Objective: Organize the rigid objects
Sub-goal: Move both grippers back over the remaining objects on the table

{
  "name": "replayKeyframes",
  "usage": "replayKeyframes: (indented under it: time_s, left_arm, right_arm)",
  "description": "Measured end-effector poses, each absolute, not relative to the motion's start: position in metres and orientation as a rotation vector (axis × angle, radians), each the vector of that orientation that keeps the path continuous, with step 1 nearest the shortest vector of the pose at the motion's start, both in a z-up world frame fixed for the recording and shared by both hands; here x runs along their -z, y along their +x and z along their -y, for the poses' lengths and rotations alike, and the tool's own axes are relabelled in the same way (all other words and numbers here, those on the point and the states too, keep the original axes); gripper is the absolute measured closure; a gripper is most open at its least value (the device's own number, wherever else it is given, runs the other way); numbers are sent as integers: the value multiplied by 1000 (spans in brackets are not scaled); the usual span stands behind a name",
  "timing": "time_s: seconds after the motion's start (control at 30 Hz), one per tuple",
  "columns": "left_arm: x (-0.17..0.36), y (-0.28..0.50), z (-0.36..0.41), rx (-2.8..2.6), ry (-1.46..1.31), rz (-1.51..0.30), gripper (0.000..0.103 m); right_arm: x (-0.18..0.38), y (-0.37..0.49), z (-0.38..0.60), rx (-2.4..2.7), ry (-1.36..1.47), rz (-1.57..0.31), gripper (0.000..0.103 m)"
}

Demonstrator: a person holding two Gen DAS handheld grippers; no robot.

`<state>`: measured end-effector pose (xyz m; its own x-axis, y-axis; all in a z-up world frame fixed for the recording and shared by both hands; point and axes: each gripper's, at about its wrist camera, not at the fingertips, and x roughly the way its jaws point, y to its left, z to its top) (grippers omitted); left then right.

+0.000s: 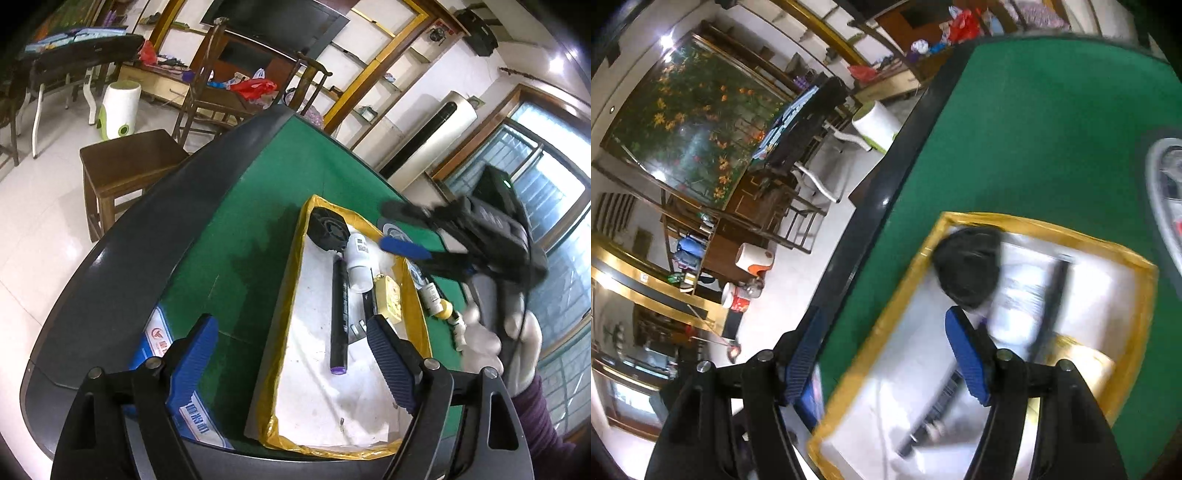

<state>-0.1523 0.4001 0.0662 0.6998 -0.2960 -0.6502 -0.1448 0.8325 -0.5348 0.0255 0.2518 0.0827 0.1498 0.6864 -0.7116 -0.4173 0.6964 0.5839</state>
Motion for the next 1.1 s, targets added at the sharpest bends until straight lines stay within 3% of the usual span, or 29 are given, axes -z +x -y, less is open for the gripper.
replayKeyframes:
  time_s: [0.27,0.4,0.67,0.77,0.9,1.1]
  left_arm:
    - [-79,-153,-369,18,-429,-797,17]
    - [-83,-142,-340,138,-448,-833,17]
    - [-51,-82,-239,443,-486,-1111,17]
    - [-33,-62,-238,374,-502,-1173,17]
    - [-37,-50,-254,283,-522,-1144,14]
    - [-42,-38,-278,123,-457,-1096,14]
  right_arm:
    - [-89,-17,-155,-629,226,-1006,34]
    - [-81,-31,-127,-619,290,-1008,34]
    - [-80,-47,-74,-617,387,-975,34]
    - [-88,-56,-49,-598,414,-938,34]
    - [-96,-67,-19,-562,430,-888,29]
    - [-90,-70,14,-525,478,-874,29]
